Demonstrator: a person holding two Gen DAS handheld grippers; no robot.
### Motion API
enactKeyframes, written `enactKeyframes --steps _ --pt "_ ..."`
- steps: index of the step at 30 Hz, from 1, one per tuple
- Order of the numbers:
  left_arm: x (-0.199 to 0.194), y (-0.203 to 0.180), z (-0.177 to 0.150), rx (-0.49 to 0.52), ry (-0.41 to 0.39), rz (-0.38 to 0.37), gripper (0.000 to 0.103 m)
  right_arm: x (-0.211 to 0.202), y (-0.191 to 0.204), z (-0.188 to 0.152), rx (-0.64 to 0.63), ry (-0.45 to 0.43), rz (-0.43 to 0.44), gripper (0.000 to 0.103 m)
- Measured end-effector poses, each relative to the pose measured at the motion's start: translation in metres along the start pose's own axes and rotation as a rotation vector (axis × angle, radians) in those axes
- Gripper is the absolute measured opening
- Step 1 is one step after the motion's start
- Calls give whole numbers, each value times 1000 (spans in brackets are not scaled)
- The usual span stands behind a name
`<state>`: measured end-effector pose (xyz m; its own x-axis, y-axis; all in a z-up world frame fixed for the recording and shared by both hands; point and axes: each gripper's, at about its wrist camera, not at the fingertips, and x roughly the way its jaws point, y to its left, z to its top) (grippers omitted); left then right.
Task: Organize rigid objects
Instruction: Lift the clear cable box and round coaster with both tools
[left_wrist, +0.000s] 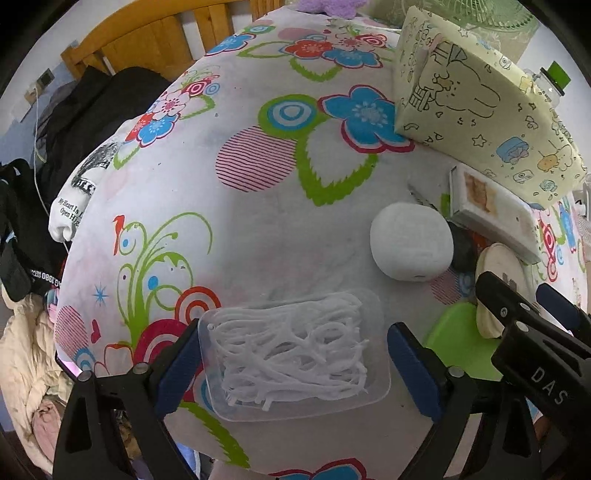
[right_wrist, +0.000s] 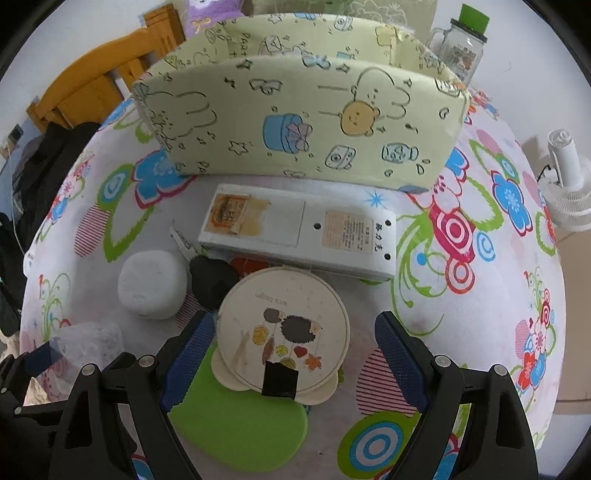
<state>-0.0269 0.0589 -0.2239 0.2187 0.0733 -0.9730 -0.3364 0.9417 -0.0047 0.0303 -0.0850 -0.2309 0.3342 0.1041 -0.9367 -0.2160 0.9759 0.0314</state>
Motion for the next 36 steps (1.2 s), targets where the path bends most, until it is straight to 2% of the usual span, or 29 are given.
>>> enactKeyframes --steps 6,10,15,19,22,28,36 --pt "-1 -9 -1 58 -22 4 90 7 -1 -2 19 27 -15 91" --pt "-3 -21 1 128 -35 -32 89 12 0 -2 52 42 -14 91" --pt "-7 -34 4 217 -65 -36 89 14 -2 -2 84 57 -9 91" --pt "-4 -39 6 266 -60 -44 89 16 1 -1 94 62 -18 86" --pt "-2 -42 8 291 -58 -46 89 16 8 1 80 54 -29 78" --pt "3 -45 17 335 -50 -58 89 15 7 1 94 63 -38 77" --pt "-12 -43 21 372 -72 -89 89 1 -1 5 149 36 -42 77"
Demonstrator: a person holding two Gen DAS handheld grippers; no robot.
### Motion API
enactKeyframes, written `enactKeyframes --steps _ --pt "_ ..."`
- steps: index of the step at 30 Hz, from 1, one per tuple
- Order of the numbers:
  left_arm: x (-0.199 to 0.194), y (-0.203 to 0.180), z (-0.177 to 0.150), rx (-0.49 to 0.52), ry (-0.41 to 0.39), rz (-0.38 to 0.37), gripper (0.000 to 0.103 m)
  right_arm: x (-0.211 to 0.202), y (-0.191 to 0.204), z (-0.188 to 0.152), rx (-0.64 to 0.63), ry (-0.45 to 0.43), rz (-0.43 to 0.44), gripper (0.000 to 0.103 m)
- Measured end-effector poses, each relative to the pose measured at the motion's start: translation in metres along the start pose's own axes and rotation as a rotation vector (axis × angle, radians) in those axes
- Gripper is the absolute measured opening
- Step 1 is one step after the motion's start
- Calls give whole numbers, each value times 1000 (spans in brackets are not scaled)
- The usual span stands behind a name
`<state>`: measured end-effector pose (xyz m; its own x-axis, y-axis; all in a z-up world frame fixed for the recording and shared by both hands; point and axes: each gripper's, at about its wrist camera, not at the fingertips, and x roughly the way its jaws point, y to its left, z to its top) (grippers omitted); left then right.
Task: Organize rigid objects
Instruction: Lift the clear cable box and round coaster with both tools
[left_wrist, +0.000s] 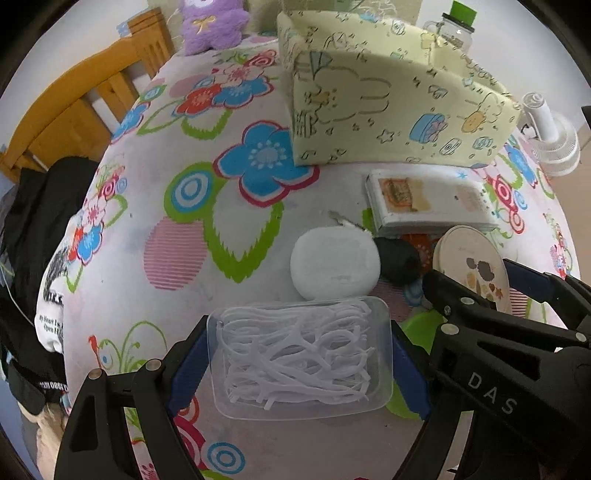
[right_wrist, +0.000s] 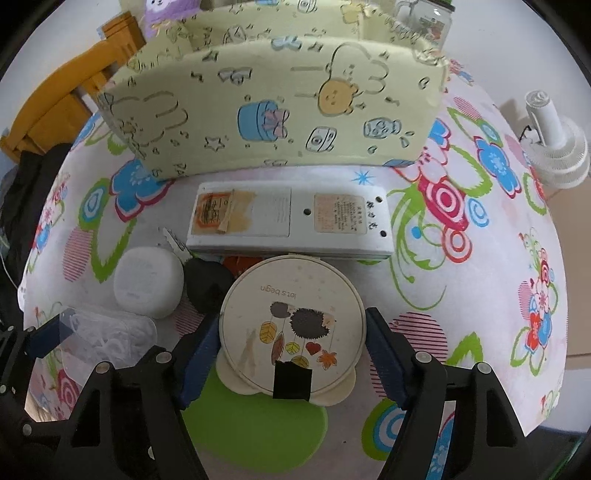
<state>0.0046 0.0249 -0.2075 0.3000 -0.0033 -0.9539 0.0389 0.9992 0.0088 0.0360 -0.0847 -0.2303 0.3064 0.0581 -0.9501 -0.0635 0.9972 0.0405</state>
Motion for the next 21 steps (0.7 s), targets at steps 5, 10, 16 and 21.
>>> enactKeyframes --steps 5,10,16,21 --pt "-15 -1 5 24 -32 -9 89 -18 -2 0 21 -36 -13 77" --pt "-30 -2 9 48 -58 -12 89 -38 -2 1 38 -68 -22 77" --pt "-47 2 11 65 -80 -16 89 -57 6 1 52 -95 -18 77" --pt "-62 2 12 83 -97 -23 89 -71 10 0 69 -111 -14 77"
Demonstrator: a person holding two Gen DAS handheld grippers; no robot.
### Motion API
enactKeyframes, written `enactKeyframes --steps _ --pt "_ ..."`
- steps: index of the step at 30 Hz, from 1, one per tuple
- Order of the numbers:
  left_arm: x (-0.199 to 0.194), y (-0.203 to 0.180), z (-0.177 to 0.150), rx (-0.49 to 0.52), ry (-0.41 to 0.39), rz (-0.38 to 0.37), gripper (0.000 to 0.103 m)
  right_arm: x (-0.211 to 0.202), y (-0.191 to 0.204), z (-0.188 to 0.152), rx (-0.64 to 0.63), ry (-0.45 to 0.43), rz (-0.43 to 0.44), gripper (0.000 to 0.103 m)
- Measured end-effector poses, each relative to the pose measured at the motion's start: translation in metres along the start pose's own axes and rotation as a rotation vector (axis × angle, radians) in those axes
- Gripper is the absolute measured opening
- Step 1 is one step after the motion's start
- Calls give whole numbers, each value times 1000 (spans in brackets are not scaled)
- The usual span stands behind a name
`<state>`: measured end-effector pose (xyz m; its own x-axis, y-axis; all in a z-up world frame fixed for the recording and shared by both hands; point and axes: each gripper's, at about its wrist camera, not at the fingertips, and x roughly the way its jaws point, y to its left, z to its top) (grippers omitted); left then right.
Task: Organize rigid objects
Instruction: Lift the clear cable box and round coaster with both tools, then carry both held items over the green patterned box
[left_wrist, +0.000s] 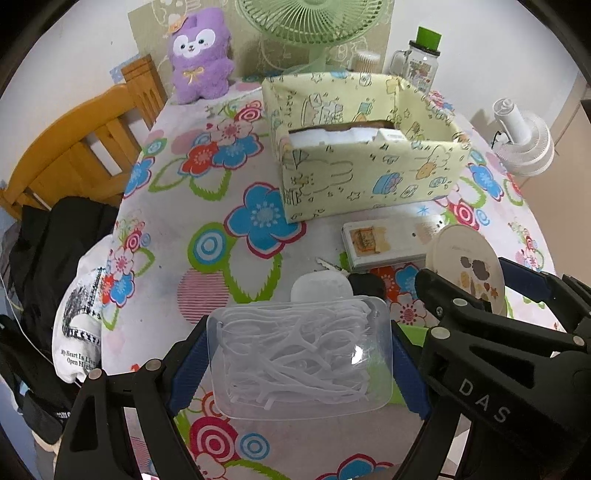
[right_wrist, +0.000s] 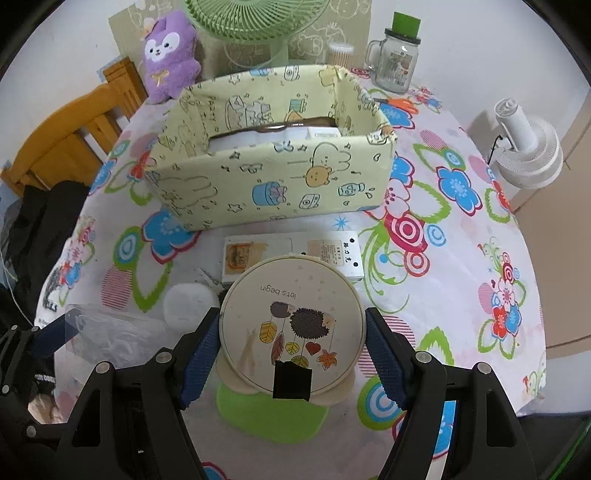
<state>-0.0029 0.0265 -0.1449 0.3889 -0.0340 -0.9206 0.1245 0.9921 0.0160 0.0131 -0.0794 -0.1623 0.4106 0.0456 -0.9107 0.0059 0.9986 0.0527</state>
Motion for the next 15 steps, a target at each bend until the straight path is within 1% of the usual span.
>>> enactKeyframes --steps 9,15 --pt "-28 0 9 39 -56 -17 89 -35 3 6 16 -61 -14 77" --pt "-47 0 16 65 -105 -46 89 -59 3 10 27 -108 -23 77"
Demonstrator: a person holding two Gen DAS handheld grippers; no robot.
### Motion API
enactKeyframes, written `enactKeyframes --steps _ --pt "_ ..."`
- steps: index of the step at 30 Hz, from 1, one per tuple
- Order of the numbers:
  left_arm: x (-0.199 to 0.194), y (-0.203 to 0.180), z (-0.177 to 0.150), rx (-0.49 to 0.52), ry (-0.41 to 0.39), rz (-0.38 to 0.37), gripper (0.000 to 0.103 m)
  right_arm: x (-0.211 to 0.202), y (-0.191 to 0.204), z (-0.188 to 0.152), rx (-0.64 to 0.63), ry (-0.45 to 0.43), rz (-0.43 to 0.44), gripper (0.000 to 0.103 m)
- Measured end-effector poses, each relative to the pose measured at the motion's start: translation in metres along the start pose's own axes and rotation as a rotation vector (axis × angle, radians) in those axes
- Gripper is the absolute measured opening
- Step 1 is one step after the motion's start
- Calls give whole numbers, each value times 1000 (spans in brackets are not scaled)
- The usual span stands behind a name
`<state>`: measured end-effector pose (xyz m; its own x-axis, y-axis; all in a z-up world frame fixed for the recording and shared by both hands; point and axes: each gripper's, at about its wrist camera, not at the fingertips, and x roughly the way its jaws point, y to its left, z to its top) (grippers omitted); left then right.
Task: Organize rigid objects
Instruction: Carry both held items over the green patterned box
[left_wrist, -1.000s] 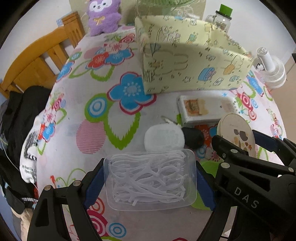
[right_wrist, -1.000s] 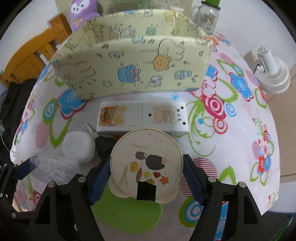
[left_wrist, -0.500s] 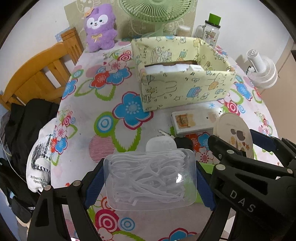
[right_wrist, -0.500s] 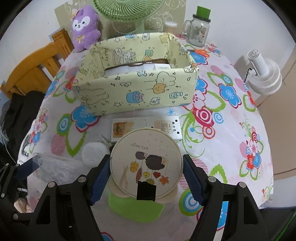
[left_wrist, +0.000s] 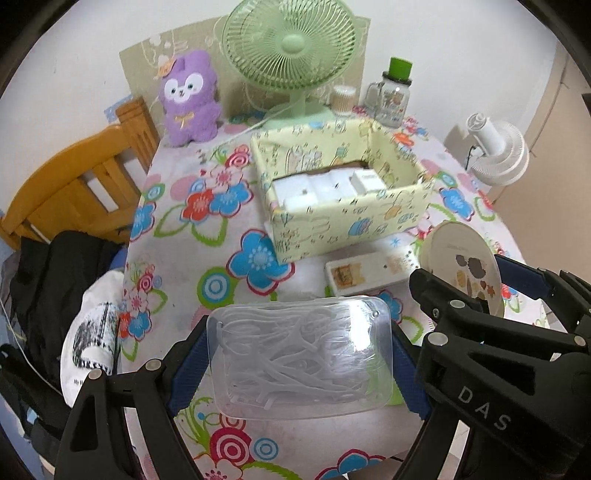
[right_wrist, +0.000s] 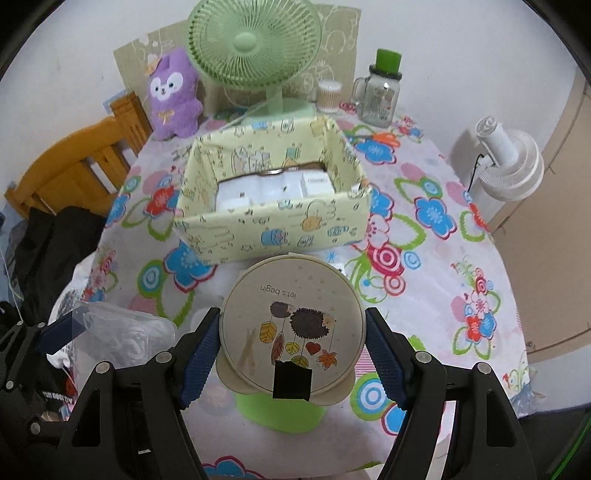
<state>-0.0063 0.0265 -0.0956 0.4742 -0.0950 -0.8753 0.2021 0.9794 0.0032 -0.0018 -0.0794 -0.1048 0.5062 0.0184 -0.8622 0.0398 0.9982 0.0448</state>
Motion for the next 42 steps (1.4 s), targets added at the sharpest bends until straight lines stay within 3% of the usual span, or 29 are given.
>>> enactKeyframes --steps 13,42 --pt "-9 -11 27 31 -46 -20 89 -27 -11 21 17 -55 -11 77" --pt "28 -23 102 -39 -34 43 89 12 -36 104 -75 -29 39 77"
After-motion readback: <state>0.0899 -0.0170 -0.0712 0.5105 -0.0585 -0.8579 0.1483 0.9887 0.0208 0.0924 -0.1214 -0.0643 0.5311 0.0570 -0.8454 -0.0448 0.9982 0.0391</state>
